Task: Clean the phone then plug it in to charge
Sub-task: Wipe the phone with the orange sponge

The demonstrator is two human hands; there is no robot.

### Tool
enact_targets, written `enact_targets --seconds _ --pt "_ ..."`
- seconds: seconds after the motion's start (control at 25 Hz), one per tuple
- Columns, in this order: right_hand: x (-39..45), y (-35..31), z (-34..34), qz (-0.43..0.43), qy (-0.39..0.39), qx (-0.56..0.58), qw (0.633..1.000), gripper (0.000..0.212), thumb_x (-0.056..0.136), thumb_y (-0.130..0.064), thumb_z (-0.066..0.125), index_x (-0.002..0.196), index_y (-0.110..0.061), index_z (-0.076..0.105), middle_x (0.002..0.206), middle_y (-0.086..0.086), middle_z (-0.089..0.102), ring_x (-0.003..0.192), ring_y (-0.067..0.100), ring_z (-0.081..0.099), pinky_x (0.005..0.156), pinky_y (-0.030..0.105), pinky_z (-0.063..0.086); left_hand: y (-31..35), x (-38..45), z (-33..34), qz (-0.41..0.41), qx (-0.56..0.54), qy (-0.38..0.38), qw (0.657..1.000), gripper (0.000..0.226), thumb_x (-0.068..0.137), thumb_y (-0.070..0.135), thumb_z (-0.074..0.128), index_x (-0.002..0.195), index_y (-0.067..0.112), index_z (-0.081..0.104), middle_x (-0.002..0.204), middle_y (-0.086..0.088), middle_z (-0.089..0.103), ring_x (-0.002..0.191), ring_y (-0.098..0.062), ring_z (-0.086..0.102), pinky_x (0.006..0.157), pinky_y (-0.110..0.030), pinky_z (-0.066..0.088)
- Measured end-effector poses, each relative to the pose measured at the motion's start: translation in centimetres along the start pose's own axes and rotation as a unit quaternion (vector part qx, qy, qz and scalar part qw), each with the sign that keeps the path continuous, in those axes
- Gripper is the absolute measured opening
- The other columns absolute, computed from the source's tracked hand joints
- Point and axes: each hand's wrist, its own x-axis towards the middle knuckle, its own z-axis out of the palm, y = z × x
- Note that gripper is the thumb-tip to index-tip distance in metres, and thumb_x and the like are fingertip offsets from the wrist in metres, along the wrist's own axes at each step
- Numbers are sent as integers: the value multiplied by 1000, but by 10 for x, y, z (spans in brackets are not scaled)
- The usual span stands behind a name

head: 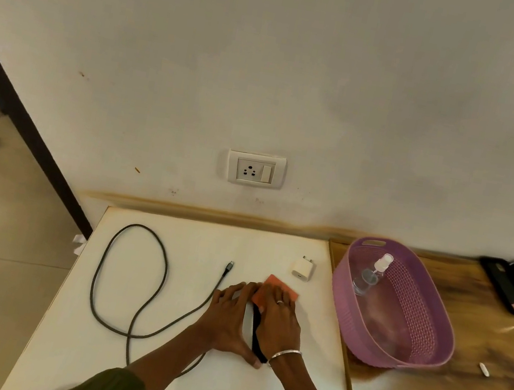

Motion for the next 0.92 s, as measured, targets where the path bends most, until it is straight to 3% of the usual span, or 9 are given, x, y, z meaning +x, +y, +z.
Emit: enact_targets --seconds 0.16,0.36,0.48,0.68,0.8,0.92 --pt "3 -8 -3 16 -29 -22 999 43 97 -25 51 140 -21 45 135 2 58 120 22 58 99 30 48 0 0 -1 3 -6 4 1000 152 33 87 73 153 30 0 161 10 19 150 -18 15 123 -48 15" --pt "-5 -9 -2 5 -62 -42 997 50 95 -21 54 144 -24 40 133 1 59 115 23 62 95 30 51 1 -1 -1 1 -7 -9 1000 152 37 83 75 155 27 -4 163 7 13 152 -18 8 122 -47 6" --pt "-14 -6 -1 -15 -79 -36 996 48 95 -29 53 142 -25 41 129 0 62 111 21 63 95 26 51 1 0 -2 3 15 -22 1000 151 43 79 77 156 24 -7 164 5 9 153 -21 5 122 -49 7" --pt "-35 -1 4 -49 -124 -82 988 57 90 -43 59 142 -31 40 144 0 48 129 25 50 104 36 47 3 1 -4 1 19 -33 999 148 45 80 75 155 29 -9 164 6 7 153 -22 6 122 -52 10" --pt "-48 7 5 -43 -146 -87 984 49 96 -32 53 143 -35 38 154 -2 36 138 25 40 108 38 42 3 0 -4 -3 11 -28 1000 151 40 83 75 154 31 -10 164 5 8 152 -22 7 122 -51 9" --pt "-60 14 8 -34 -154 -94 983 54 97 -17 51 146 -33 34 155 -1 35 138 26 41 109 37 40 4 0 -4 -6 11 -38 999 153 37 85 72 151 36 -17 165 3 3 153 -23 2 122 -52 5"
